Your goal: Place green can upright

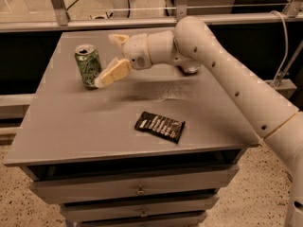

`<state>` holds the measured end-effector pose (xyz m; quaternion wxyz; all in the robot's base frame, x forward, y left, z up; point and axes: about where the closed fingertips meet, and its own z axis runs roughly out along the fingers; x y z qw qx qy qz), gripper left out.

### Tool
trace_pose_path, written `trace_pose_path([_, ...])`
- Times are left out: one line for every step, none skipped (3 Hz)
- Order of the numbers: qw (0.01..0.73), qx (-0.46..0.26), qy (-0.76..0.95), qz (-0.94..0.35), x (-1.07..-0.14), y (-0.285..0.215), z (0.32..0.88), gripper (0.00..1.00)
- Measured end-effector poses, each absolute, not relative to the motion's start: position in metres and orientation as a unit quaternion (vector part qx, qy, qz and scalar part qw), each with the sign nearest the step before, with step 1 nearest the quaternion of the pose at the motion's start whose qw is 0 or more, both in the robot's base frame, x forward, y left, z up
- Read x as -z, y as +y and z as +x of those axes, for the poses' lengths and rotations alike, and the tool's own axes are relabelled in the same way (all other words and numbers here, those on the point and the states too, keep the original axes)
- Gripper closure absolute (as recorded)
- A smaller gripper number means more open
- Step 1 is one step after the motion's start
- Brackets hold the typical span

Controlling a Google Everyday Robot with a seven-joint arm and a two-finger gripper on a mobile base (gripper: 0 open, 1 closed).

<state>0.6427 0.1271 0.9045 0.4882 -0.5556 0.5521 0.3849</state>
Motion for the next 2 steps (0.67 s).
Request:
trace_pose_path([0.490,-0.334,0.586,-0.552,-0.909,0.065,0.651,0.00])
trace_pose_path([0.509,-0.273,0.615,-0.536,-0.922,-0.017,0.671,0.00])
